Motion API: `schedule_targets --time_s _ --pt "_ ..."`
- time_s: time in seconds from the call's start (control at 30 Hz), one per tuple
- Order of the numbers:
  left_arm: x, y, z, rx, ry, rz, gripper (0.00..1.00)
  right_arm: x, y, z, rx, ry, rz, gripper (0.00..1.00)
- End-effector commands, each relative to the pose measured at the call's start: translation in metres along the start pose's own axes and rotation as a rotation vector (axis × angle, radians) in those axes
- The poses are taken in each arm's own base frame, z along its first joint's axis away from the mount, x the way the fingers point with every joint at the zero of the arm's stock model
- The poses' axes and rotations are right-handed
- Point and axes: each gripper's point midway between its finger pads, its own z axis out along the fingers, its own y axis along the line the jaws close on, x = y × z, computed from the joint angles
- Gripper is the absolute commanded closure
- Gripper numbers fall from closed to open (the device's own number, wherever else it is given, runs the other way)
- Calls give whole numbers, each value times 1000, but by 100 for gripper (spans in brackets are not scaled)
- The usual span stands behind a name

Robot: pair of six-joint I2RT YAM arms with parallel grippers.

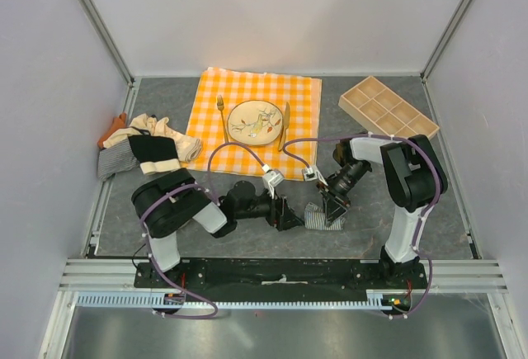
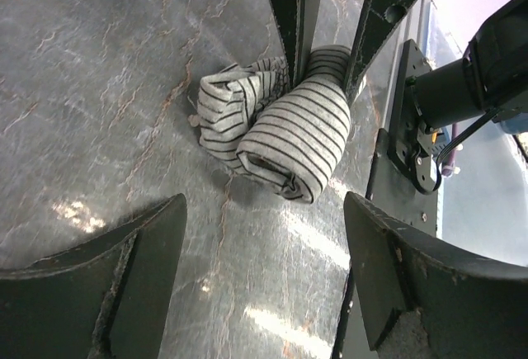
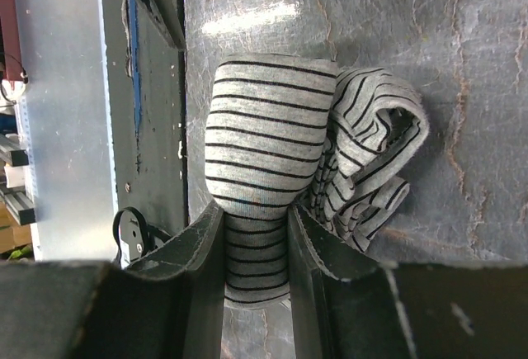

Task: Roll the underwear
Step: Roll the underwear to the center of the board.

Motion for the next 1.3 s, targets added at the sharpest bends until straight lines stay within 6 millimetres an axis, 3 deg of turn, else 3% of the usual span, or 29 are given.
schedule_targets --time_s 0.0,0.3,0.67,0.77,0.87,0.9,0.97,1.0,1.07,1.2,1.27 --pt "-16 -15 13 81 -54 -1 18 12 -22 5 37 55 -32 67" --pt "2 0 30 23 19 15 19 16 -25 6 55 66 -34 67" --pt "9 9 52 -35 114 109 22 19 -27 8 65 73 -36 66" --pt "22 12 54 -51 174 130 31 20 -26 7 67 73 -35 66" --pt "28 10 56 -44 199 143 46 20 -27 7 71 73 -37 66" --pt "30 10 55 -43 205 141 58 21 -27 7 72 76 -37 66" --pt "31 8 54 -32 210 136 71 20 -27 7 79 75 -41 66" --pt "31 7 53 -30 210 134 84 20 -27 6 81 76 -43 66" --pt "30 4 53 -24 210 129 97 19 -26 5 92 76 -46 65" --pt "27 0 50 -39 197 134 98 11 -22 -4 136 68 -67 62" --pt "27 -2 48 -45 190 140 98 -1 -18 -15 187 47 -109 56"
